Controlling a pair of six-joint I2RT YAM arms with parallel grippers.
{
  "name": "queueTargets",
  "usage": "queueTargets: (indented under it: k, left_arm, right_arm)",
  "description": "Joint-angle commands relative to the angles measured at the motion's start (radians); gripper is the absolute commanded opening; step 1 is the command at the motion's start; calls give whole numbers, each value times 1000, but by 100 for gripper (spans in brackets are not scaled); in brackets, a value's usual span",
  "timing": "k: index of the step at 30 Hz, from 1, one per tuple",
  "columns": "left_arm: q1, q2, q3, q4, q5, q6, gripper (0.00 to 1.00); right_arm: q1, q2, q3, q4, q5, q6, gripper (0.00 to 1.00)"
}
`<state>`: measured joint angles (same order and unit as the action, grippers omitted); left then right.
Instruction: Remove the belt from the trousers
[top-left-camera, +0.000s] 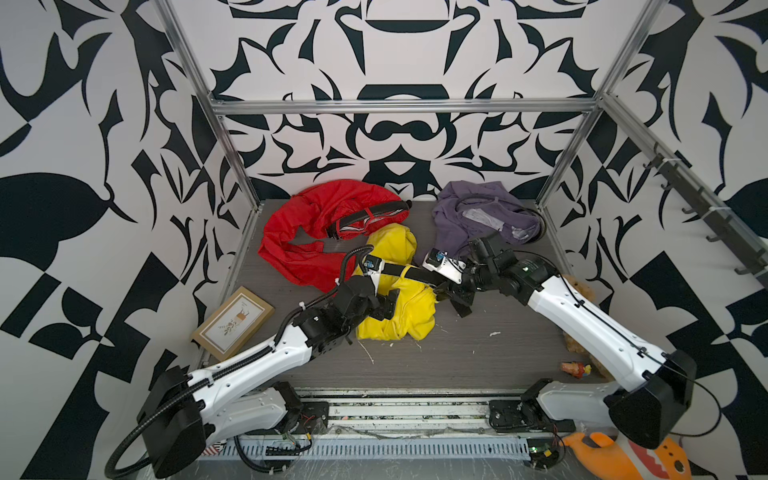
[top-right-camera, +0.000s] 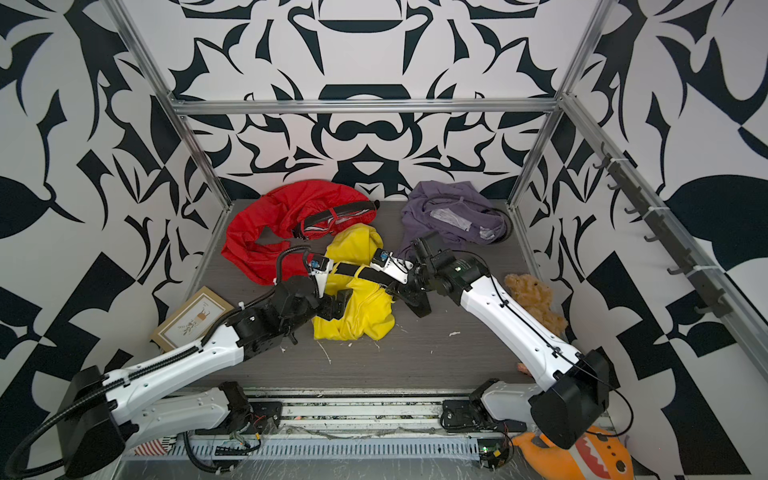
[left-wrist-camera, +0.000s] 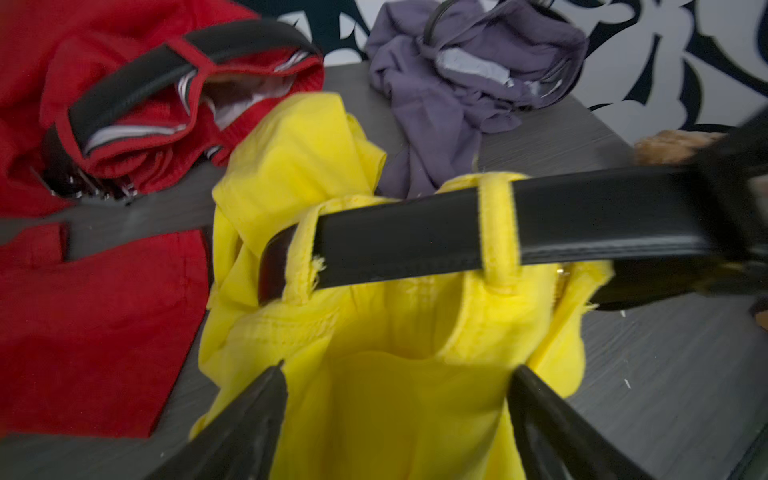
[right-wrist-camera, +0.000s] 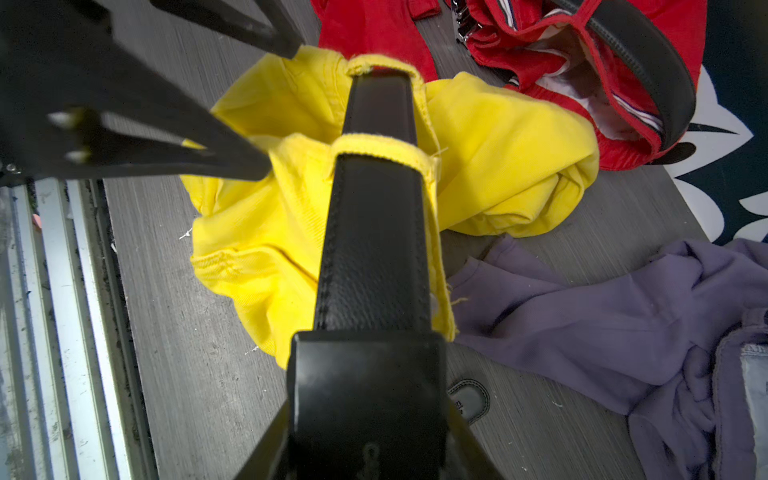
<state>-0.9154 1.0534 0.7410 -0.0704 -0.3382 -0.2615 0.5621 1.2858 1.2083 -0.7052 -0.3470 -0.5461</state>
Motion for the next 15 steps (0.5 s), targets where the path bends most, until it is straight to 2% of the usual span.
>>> queueTargets:
  k: [1,4,8,14,15]
  left_arm:
    - [-18,-23,38,49,4,237,94]
    - [-19,29,42,137,65,377,98]
    - [-19,98,43,291,172,517,98]
    - [-19,211,69,420,202,601,86]
    - [-19,214,68,449,200,602,80]
  right_arm:
    - [-2,-15,79,-20,-80,-27,16]
    - [-1,-15,99,-29,-105,-40,16]
    - [-2,-19,117,-41,-118,-52,16]
    - [-2,-23,125,-57,-136,-66,16]
    - [-2,-25,125,-58,-139,-68,16]
